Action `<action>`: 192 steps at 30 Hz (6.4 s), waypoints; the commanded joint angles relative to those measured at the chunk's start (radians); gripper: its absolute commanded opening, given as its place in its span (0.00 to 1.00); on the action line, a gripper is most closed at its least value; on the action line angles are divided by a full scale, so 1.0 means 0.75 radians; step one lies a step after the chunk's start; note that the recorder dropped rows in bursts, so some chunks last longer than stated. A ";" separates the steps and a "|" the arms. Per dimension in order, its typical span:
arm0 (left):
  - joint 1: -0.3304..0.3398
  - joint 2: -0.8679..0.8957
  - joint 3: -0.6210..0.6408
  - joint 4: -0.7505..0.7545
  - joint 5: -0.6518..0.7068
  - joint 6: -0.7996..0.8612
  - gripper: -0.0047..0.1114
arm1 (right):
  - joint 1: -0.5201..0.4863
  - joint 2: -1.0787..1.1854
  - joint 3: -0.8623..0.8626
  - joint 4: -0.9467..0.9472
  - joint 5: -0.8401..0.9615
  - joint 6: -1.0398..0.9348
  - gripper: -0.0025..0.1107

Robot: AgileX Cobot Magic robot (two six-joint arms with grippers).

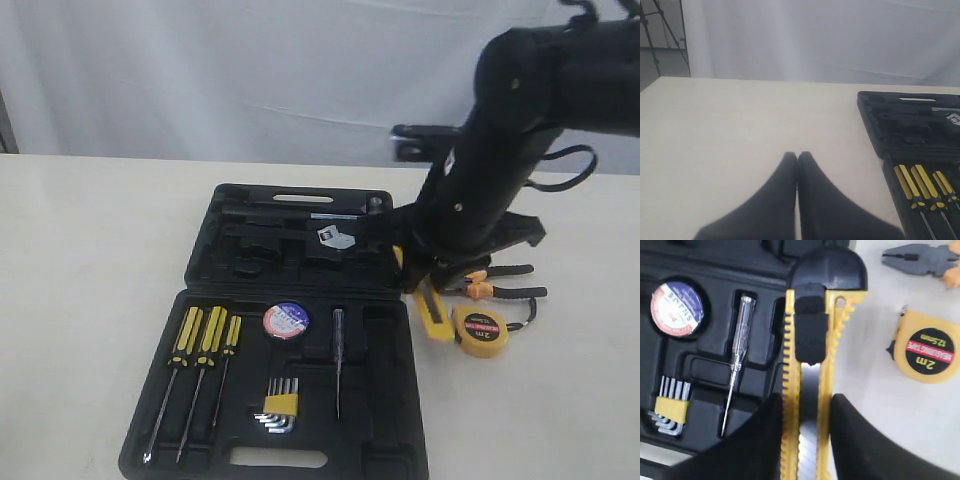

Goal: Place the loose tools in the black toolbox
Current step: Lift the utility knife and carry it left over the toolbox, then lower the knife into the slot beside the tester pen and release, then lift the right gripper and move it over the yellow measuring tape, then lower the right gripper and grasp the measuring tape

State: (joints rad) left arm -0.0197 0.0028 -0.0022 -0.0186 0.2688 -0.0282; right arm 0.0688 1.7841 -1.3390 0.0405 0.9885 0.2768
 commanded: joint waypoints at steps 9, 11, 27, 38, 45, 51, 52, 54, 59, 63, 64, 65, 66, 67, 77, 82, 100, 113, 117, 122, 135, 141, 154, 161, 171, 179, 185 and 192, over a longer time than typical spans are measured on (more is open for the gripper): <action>-0.003 -0.004 0.003 -0.003 0.001 -0.001 0.04 | 0.087 0.251 -0.012 0.014 -0.065 0.088 0.02; -0.003 -0.004 0.003 -0.003 0.001 -0.001 0.04 | 0.089 0.265 -0.012 0.048 -0.083 0.088 0.02; -0.003 -0.004 0.003 -0.003 0.001 -0.004 0.04 | 0.114 0.281 -0.012 0.039 -0.050 0.137 0.02; -0.003 -0.004 0.003 -0.003 0.001 -0.004 0.04 | 0.114 0.281 -0.012 0.039 -0.050 0.137 0.28; -0.003 -0.004 0.003 -0.003 0.001 -0.001 0.04 | 0.114 0.281 -0.012 0.039 -0.050 0.138 0.81; -0.003 -0.004 0.003 -0.003 0.001 -0.001 0.04 | 0.114 0.281 -0.012 0.039 -0.054 0.138 0.81; -0.003 -0.004 0.003 -0.003 0.001 -0.001 0.04 | 0.114 0.281 -0.012 0.039 -0.054 0.138 0.81; -0.003 -0.004 0.003 -0.003 0.001 -0.004 0.04 | 0.114 0.279 -0.014 0.039 -0.054 0.138 0.81; -0.003 -0.004 0.003 -0.003 0.001 -0.004 0.04 | 0.114 0.279 -0.037 0.039 -0.015 0.056 0.57; -0.003 -0.004 0.003 -0.003 0.001 -0.004 0.04 | 0.114 0.279 -0.043 0.039 0.027 -0.021 0.13; -0.003 -0.004 0.003 -0.003 0.001 -0.004 0.04 | 0.114 0.279 -0.043 0.039 0.034 -0.029 0.01; -0.003 -0.004 0.003 -0.003 0.001 -0.004 0.04 | 0.114 0.279 -0.043 0.039 0.035 -0.033 0.03; -0.003 -0.004 0.003 -0.003 0.001 -0.004 0.04 | 0.114 0.279 -0.043 0.039 0.040 -0.041 0.02; -0.003 -0.004 0.003 -0.003 0.001 -0.004 0.04 | 0.114 0.279 -0.043 0.039 0.040 -0.046 0.02; -0.003 -0.004 0.003 -0.003 0.001 -0.004 0.04 | 0.114 0.352 -0.043 0.102 0.011 -0.123 0.02; -0.003 -0.004 0.003 -0.003 0.001 -0.004 0.04 | 0.114 0.407 -0.043 0.119 0.009 -0.140 0.02; -0.003 -0.004 0.003 -0.003 0.001 -0.001 0.04 | 0.111 0.140 -0.043 0.029 -0.008 -0.190 0.02; -0.003 -0.004 0.003 -0.003 0.001 -0.001 0.04 | -0.244 -0.022 -0.043 0.030 0.084 -0.193 0.02; -0.003 -0.004 0.003 -0.003 0.001 -0.001 0.04 | -0.345 0.001 -0.043 0.030 0.115 -0.200 0.02; -0.003 -0.004 0.003 -0.003 0.001 -0.004 0.04 | -0.363 0.060 -0.043 0.025 0.114 -0.202 0.07; -0.003 -0.004 0.003 -0.003 0.001 -0.004 0.04 | -0.363 0.186 -0.043 0.022 0.050 -0.180 0.67; -0.003 -0.004 0.003 -0.003 0.001 -0.004 0.04 | -0.363 0.248 -0.043 0.022 0.019 -0.148 0.67; -0.003 -0.004 0.003 -0.003 0.001 -0.001 0.04 | -0.363 0.395 -0.043 0.022 -0.115 -0.142 0.67; -0.003 -0.004 0.003 -0.003 0.001 -0.001 0.04 | -0.363 0.418 -0.043 0.022 -0.121 -0.142 0.67; -0.003 -0.004 0.003 -0.003 0.001 -0.001 0.04 | -0.363 0.462 -0.043 0.022 -0.111 -0.071 0.49; -0.003 -0.004 0.003 -0.003 0.001 -0.001 0.04 | -0.363 0.457 -0.043 0.000 -0.096 0.004 0.02; -0.003 -0.004 0.003 -0.003 0.001 -0.001 0.04 | -0.363 0.346 -0.043 0.000 -0.089 -0.016 0.02; -0.003 -0.004 0.003 -0.003 0.001 -0.001 0.04 | -0.326 0.225 -0.052 0.013 -0.115 -0.016 0.02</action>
State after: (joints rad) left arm -0.0197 0.0028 -0.0022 -0.0186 0.2688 -0.0282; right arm -0.1911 1.9833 -1.3699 0.0550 0.9164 0.2704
